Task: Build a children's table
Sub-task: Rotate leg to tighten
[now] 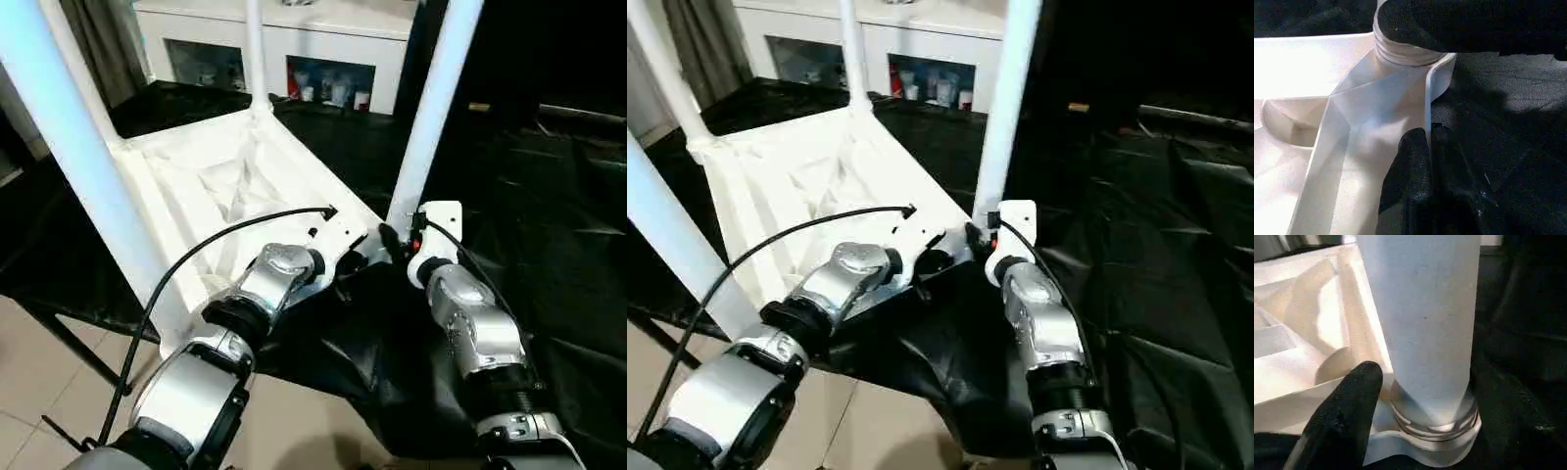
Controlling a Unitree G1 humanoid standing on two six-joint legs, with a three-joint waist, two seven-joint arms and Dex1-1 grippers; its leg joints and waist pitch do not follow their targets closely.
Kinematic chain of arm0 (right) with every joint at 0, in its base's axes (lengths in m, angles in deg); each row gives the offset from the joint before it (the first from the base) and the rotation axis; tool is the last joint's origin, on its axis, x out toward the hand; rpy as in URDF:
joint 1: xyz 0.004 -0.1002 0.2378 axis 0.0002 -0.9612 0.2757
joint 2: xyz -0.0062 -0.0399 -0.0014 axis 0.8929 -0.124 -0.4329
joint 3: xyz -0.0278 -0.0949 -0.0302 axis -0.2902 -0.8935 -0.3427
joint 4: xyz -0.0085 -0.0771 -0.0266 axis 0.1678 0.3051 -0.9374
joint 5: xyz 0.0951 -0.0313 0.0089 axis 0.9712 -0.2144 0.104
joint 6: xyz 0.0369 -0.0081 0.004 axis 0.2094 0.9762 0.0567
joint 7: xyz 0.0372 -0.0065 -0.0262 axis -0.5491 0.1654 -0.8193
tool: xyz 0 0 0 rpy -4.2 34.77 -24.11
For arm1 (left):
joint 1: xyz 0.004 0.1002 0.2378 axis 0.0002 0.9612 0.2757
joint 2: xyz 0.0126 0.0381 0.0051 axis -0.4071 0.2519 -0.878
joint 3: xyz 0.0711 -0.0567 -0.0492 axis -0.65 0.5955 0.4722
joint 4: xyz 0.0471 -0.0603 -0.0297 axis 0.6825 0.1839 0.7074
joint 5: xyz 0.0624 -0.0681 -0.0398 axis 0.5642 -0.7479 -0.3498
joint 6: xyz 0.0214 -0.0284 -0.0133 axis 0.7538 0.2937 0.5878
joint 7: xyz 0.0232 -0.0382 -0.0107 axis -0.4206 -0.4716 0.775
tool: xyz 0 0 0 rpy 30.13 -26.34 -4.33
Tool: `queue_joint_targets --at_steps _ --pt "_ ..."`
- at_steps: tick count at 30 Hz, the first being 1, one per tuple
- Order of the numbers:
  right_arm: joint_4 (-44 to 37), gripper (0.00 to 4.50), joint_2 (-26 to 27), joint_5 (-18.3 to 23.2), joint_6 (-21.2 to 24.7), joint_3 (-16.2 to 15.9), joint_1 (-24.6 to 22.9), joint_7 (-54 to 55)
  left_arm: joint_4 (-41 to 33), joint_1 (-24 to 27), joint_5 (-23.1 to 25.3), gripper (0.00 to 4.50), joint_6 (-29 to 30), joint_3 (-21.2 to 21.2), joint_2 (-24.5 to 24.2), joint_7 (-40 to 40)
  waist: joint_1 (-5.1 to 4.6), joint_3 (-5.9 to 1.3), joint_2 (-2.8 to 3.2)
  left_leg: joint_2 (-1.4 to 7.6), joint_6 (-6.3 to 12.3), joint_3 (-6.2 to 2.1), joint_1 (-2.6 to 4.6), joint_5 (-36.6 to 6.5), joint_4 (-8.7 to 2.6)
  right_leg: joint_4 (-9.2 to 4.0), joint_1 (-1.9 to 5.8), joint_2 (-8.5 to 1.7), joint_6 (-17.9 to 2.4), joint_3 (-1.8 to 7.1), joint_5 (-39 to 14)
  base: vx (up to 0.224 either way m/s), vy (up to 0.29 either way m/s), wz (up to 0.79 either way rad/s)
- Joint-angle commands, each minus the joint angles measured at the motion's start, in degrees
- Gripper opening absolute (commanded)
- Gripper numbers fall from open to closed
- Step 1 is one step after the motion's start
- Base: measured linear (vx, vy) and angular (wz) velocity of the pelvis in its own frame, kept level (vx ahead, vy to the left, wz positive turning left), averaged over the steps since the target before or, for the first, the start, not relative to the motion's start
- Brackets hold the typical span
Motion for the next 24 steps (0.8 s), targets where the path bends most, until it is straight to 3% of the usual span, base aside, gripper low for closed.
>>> queue_joint_targets --at_steps 1,2,4,6,8,9,11,15,21,24 --pt "-2.44 3.36 -0.66 1.43 0.94 -2.71 -0.71 -4.83 -2.16 -0.5 -1.39 0.0 -4.04 0.62 -0.22 -2.65 0.59 -3.72 -0.97 1.14 4.71 -0.24 -0.48 -10.69 -3.84 -4.71 3.35 -3.06 -8.3 2.32 -22.28 0.0 0.0 0.0" --pt "-2.44 3.53 -0.66 1.43 0.94 -2.71 -0.71 -4.83 -2.16 -0.5 -1.39 0.0 -4.04 0.62 -0.22 -2.65 0.73 -3.79 -1.0 1.18 5.03 -0.15 -0.36 -10.15 -3.75 -4.6 3.3 -3.04 -8.77 2.38 -20.75 0.0 0.0 0.0" --pt "-7.74 3.74 -6.93 2.18 4.06 -3.85 -2.37 -12.66 -4.1 1.07 -2.14 0.0 -5.39 0.2 -2.66 -7.98 1.1 -3.97 -1.04 1.39 5.96 -0.16 -0.43 -7.86 -3.65 -4.01 3.62 -2.98 -10.0 2.49 -16.38 0.0 0.0 0.0" --pt "-9.16 3.87 -8.94 2.37 5.06 -4.34 -3.05 -15.06 -4.64 1.53 -2.4 0.0 -6.29 0.03 -3.41 -9.92 1.28 -3.87 -1.01 1.43 6.79 -0.1 -0.57 -7.31 -3.6 -3.74 3.64 -3.02 -10.9 2.52 -14.46 0.0 0.0 0.0" --pt "-11.66 3.97 -13.03 2.58 6.44 -5.38 -4.62 -19.84 -5.84 2.47 -3.26 0.0 -7.71 -0.22 -4.82 -14.39 1.59 -3.85 -1.33 1.39 7.01 0.07 -0.37 -7.74 -3.52 -3.91 3.54 -3.08 -10.85 2.58 -15.29 0.0 0.0 0.0" --pt "-13.46 4.07 -16.07 2.9 6.91 -6.22 -6.01 -23.58 -7.78 3.53 -4.41 0.0 -8.21 -0.56 -5.9 -18.73 1.86 -3.83 -1.28 1.51 7.01 -0.08 -0.5 -7.64 -3.59 -3.78 3.77 -3.25 -10.9 2.54 -15.52 0.0 0.0 0.0" --pt "-15.95 4.3 -19.9 3.77 7.38 -6.99 -7.85 -28.55 -11.12 5.18 -5.89 0.0 -7.44 -1.25 -7.55 -24.6 2.36 -3.86 -1.06 1.85 7.37 0.07 -0.27 -6.94 -3.51 -3.47 3.37 -3.25 -11.91 2.81 -13.72 0.0 0.0 0.0" --pt "-18.95 4.3 -23.05 5.85 8.35 -7.13 -9.19 -33.19 -16.2 7.75 -7.36 0.0 -6.02 -2.66 -10.01 -31.35 3.1 -3.84 -0.85 2.03 6.75 0.08 -0.04 -8.16 -3.6 -3.28 3.3 -3.41 -12.68 2.86 -13.6 0.0 0.0 0.0" --pt "-21.26 4.3 -24.75 7.73 10.23 -7.77 -10.12 -36.24 -17.51 8.98 -6.92 0.0 -5.72 -2.51 -11.21 -32.4 3.28 -3.49 -1.13 1.94 4.72 0.07 0.04 -10.78 -3.86 -4.13 3.12 -3.43 -10.25 2.77 -20.41 0.0 0.0 0.0" --pt "-21.65 3.93 -25.04 8.0 10.4 -7.98 -10.43 -37.51 -18.87 9.56 -6.95 0.0 -4.84 -2.42 -11.58 -32.85 3.21 -3.59 -1.32 1.95 4.37 -0.1 -0.2 -10.62 -3.93 -4.07 3.25 -3.52 -9.4 2.71 -20.87 0.0 0.0 0.0"
